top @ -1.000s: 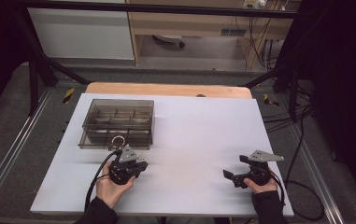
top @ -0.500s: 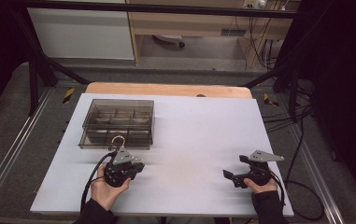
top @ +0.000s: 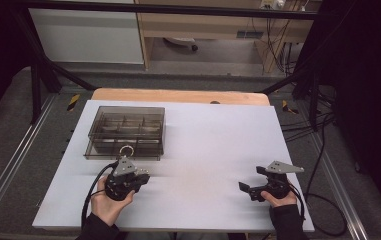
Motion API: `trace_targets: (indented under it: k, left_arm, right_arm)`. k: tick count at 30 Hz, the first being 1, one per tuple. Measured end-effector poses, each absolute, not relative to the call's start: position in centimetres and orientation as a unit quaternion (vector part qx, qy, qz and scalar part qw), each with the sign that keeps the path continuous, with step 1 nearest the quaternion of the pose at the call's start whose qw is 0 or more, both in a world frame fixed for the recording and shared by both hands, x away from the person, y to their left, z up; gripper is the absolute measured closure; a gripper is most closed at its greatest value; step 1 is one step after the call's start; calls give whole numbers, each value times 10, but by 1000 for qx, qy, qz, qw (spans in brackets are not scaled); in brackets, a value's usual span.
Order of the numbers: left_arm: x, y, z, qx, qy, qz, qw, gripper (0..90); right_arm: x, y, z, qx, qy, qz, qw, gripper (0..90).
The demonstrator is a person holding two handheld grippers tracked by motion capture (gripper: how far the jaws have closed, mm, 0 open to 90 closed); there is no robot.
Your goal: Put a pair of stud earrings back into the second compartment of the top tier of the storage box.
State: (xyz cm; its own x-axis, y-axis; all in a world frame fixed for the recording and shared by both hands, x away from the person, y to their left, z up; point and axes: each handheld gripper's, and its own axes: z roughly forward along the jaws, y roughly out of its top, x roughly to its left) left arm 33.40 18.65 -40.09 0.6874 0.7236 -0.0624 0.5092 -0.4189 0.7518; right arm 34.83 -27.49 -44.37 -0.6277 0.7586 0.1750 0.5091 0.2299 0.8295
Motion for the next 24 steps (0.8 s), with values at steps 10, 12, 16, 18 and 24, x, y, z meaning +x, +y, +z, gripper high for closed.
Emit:
trace_targets:
  k: [10,12,16,18,24]
  left_arm:
    - [334,194,-393,827,377,138,394,868]
    - [334,196,-392,826,378,138,395,868]
    - [334,198,-389,823,381,141,397,868]
    - [334,200,-388,823,381,143,396,868]
    - [334,205,-384,818,386,146,401,868]
  right_arm:
    - [348,-275,-444,411,772,466,134,9]
    - [348,-275,-444,410,772,466,134,9]
    - [348,-275,-444,411,772,467,134,9]
    - [349,-275,-444,410,772,466,134,9]
    - [348,-275,-443,411,772,466,133,10]
